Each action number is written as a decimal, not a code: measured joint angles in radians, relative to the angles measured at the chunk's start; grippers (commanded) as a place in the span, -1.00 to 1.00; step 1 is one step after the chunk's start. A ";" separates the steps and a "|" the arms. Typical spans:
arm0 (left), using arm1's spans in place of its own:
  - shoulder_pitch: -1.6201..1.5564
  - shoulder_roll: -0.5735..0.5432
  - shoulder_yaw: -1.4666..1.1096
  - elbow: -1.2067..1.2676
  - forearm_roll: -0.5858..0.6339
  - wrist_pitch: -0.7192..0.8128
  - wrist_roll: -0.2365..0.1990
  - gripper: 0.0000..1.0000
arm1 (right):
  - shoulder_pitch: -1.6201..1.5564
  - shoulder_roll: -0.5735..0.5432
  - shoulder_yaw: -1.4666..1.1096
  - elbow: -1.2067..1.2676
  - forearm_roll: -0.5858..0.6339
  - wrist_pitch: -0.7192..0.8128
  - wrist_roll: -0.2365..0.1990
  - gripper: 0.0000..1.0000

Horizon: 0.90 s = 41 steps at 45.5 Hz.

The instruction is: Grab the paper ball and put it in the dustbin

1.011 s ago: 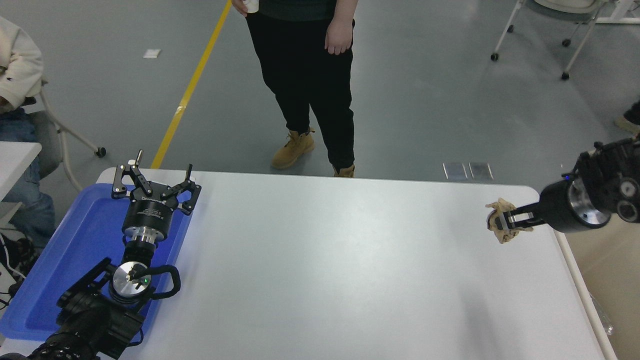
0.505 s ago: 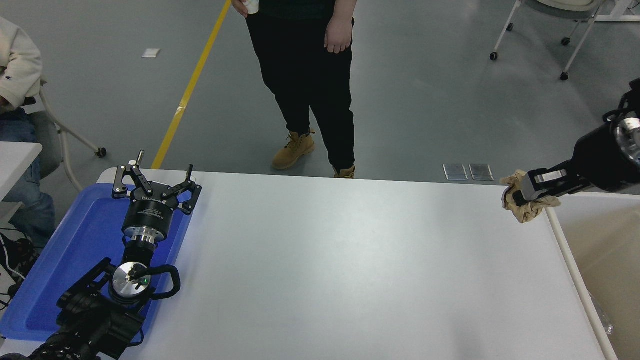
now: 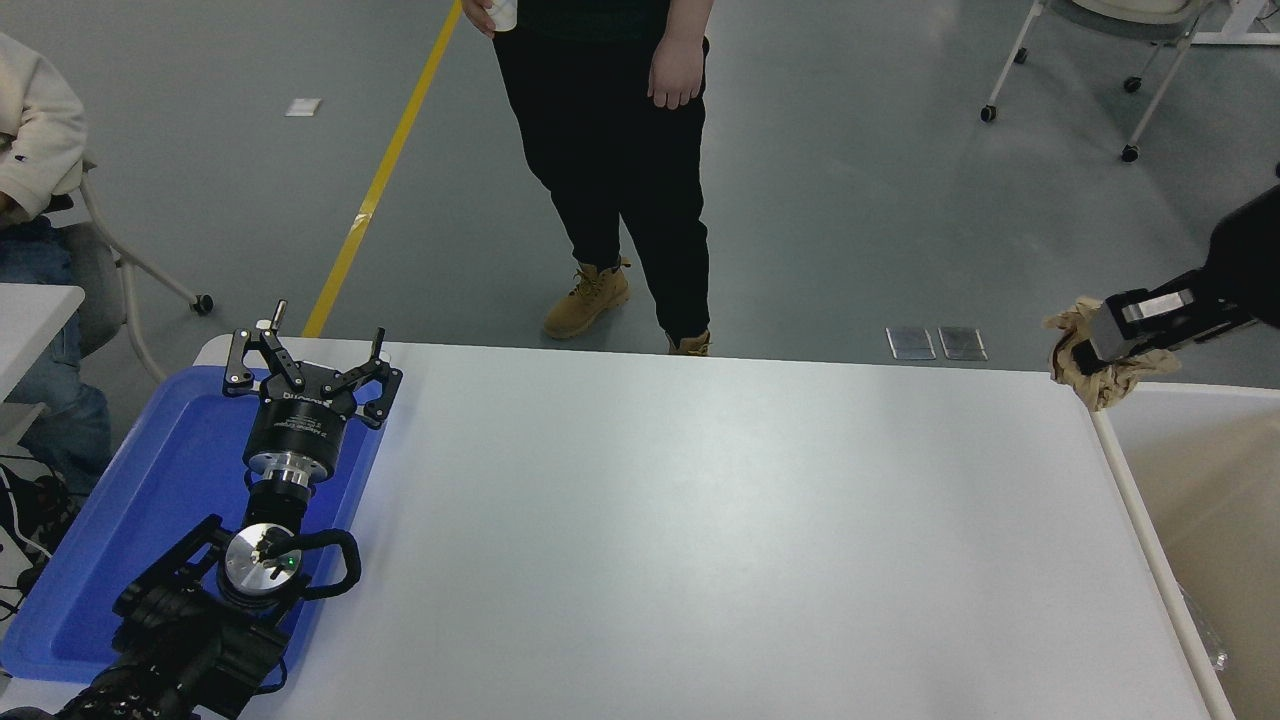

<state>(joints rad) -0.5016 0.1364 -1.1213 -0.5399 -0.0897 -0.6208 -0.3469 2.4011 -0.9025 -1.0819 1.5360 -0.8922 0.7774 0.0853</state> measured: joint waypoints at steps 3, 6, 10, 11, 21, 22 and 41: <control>0.000 0.000 0.000 0.000 0.000 0.001 0.000 1.00 | -0.025 -0.033 0.009 -0.025 -0.042 0.002 -0.001 -1.00; 0.000 0.000 0.000 0.000 0.000 0.001 -0.001 1.00 | -0.063 -0.066 0.025 -0.057 -0.083 0.003 -0.001 -1.00; 0.000 0.000 0.000 0.000 0.000 0.001 -0.001 1.00 | -0.136 -0.109 0.062 -0.115 -0.144 -0.003 -0.002 -1.00; 0.000 0.000 0.000 0.000 -0.001 0.001 -0.001 1.00 | -0.155 -0.117 0.073 -0.128 -0.157 -0.006 -0.002 -1.00; 0.000 0.000 0.000 0.000 -0.001 0.001 -0.001 1.00 | -0.468 -0.187 0.274 -0.299 -0.299 -0.083 -0.001 -1.00; 0.000 0.000 0.000 0.000 -0.001 0.001 -0.001 1.00 | -0.500 -0.190 0.294 -0.315 -0.308 -0.095 -0.001 -1.00; 0.000 0.000 0.000 0.000 -0.001 0.001 -0.001 1.00 | -1.213 -0.062 0.614 -0.812 -0.391 -0.520 0.019 -1.00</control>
<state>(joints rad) -0.5018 0.1364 -1.1218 -0.5401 -0.0904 -0.6199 -0.3484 1.1884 -0.9648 -0.4676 0.7237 -1.2831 0.2572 0.1042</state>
